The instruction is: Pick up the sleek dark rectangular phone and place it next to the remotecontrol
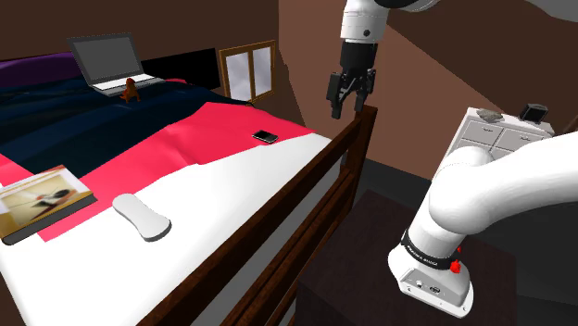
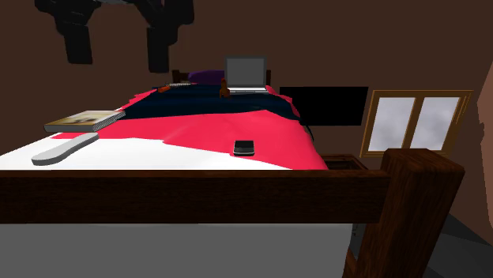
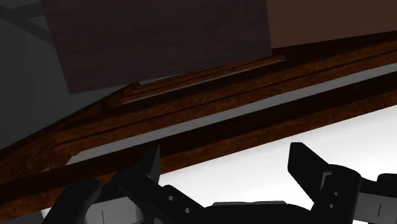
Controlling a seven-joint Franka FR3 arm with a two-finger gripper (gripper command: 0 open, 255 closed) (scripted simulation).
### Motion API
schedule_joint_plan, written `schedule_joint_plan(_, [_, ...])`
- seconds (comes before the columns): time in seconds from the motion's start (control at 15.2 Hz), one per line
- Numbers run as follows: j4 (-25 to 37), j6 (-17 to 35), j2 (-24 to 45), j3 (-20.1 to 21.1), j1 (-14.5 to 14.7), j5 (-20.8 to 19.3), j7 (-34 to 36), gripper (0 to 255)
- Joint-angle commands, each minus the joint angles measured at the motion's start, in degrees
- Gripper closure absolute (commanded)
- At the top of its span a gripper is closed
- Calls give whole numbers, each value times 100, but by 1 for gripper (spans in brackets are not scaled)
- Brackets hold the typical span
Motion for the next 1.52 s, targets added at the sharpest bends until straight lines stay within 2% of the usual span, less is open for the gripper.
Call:
schedule_joint_plan(0.0, [0,0,0,0,0,0,0,0])
schedule_joint_plan(0.73, [356,1832,2098,-187,-89,-216,-366,0])
schedule_joint_plan(1.45, [1648,2996,4450,-345,-161,-263,-662,0])
